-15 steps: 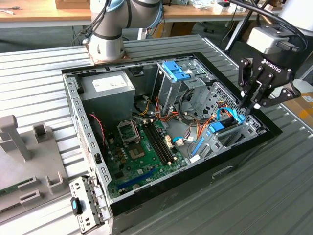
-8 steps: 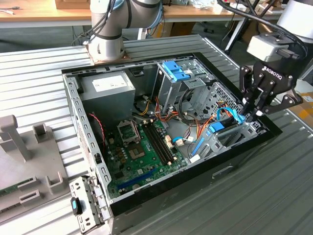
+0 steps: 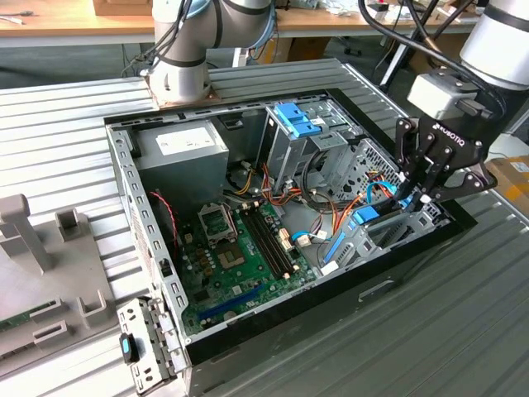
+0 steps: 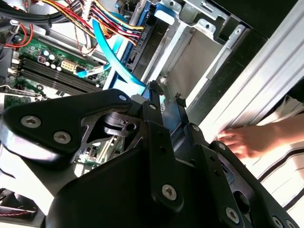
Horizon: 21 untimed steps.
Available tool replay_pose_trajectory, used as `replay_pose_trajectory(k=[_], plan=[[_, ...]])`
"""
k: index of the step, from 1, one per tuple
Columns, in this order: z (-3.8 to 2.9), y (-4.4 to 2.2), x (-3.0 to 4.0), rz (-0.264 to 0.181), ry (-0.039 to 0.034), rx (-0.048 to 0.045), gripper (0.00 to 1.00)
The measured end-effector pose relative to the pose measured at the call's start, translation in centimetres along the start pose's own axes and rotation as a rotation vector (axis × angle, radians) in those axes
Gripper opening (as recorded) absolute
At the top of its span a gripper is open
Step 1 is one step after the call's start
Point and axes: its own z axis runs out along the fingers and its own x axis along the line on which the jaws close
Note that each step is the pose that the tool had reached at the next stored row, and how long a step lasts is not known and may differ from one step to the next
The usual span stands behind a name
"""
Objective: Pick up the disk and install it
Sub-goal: 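Insert the second disk wire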
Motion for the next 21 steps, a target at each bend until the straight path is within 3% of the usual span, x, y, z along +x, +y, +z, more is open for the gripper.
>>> replay_pose_trajectory(k=[4, 8, 9, 15, 18, 19, 21], plan=[[0.47, -0.01, 0.04, -0.001, -0.0125, -0.0062, 0.30], [0.52, -0.02, 0.04, -0.001, -0.0144, -0.0068, 0.30], [0.52, -0.01, 0.10, -0.002, -0.0182, -0.0068, 0.30], [0.54, 1.12, 0.22, -0.002, -0.0210, 0.0052, 0.30], [0.44, 1.18, 0.22, -0.002, -0.0240, 0.0077, 0.30], [0.43, 1.19, 0.22, -0.002, -0.0260, 0.0090, 0.30], [0.42, 1.21, 0.26, -0.022, -0.0381, 0.0138, 0.30]])
